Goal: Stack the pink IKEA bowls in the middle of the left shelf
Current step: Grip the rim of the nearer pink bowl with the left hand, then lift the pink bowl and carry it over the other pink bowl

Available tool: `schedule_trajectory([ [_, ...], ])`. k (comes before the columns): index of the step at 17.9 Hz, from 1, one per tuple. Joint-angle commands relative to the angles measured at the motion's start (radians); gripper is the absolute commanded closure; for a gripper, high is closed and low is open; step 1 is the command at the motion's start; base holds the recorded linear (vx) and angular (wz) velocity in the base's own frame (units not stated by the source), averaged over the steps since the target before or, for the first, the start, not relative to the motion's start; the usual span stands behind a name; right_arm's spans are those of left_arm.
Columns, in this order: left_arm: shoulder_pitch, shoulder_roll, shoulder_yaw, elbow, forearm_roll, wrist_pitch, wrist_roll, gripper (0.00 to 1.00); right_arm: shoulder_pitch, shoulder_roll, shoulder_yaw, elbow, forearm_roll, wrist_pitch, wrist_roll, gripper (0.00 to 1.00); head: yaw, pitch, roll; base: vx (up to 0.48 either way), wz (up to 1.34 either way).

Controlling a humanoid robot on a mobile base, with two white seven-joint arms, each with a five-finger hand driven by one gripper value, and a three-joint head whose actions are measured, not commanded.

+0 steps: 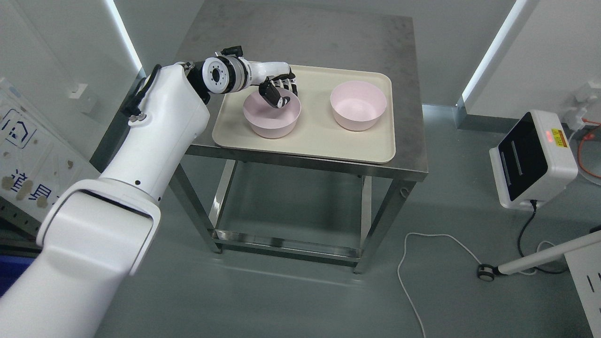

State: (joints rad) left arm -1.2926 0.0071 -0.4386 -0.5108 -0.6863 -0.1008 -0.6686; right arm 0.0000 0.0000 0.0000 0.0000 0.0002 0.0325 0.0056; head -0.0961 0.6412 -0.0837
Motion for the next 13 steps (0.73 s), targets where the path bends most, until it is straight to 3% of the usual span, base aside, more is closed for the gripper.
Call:
schedule_trajectory([
  [1,-0.031,0.01,0.098,-0.015,0.002,-0.002,0.001,1.0,0.029,-0.017,-0.011,-0.034,0.0,0.003,0.001,0.0,0.0,0.0,0.0,0.0,0.0],
  [9,-0.122,0.01,0.098,-0.031,0.022,0.01,-0.002,1.0,0.029,-0.017,-0.011,-0.034,0.0,0.003,0.001,0.0,0.0,0.0,0.0,0.0,0.0],
  [13,-0.123,0.01,-0.004,-0.089,0.265,0.062,0.052,1.0,0.029,-0.017,-0.011,-0.034,0.0,0.003,0.001,0.0,0.0,0.0,0.0,0.0,0.0],
])
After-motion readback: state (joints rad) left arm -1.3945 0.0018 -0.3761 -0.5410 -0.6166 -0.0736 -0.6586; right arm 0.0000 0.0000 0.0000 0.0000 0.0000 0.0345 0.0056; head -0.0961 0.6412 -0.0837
